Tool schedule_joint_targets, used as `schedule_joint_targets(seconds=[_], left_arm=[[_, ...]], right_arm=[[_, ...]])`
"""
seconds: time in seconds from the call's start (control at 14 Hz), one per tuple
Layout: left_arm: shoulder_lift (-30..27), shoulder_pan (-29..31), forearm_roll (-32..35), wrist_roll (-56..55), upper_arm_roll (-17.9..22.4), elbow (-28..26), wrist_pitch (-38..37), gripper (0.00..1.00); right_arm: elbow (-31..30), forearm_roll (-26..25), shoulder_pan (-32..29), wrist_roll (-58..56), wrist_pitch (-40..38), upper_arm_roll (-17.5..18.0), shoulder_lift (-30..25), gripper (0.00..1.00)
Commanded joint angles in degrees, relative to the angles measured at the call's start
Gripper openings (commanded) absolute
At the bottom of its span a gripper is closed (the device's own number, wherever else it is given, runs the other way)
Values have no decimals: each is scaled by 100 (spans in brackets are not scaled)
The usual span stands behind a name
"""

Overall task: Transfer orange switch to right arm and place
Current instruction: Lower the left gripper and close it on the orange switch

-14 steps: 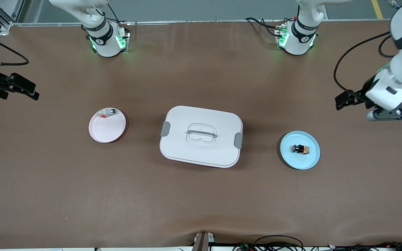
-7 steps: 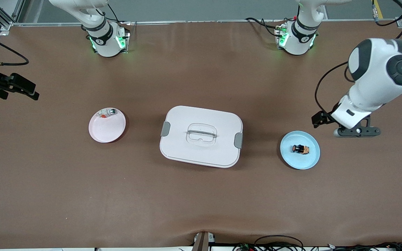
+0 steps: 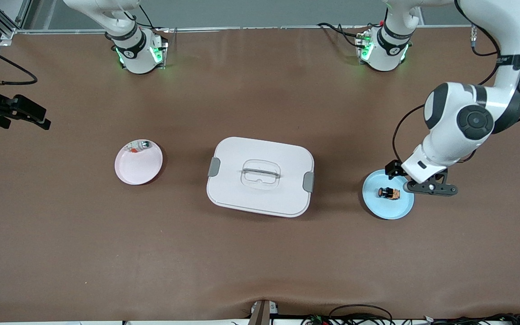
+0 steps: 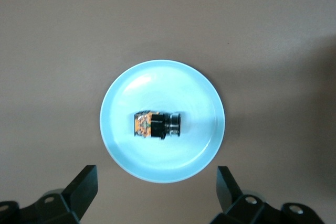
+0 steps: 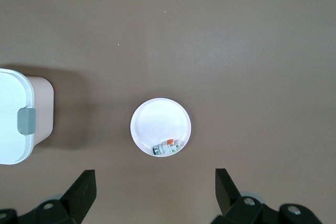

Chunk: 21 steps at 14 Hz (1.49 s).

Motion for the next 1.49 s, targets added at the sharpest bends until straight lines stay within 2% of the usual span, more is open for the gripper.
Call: schedule_joint_targets(seconds=[0.0, 0.28, 0.5, 1.07, 1.42], left_arm=[[273, 18, 141, 194, -14, 9, 320, 100], [581, 105, 141, 598, -5, -8, 751, 100], [722, 150, 141, 625, -5, -297, 1303, 100], [1196, 273, 132, 775, -5, -395, 1981, 100], [1416, 325, 123, 678, -5, -386, 2140, 90]], right_arm=[[-128, -20, -8, 99, 47, 22, -140, 100], [-128, -20, -8, 99, 47, 22, -140, 100], [-137, -20, -35, 99, 21, 13, -131, 100], [-137, -20, -17, 99, 38, 13, -131, 100], [-146, -20, -17, 99, 29, 13, -131, 100]])
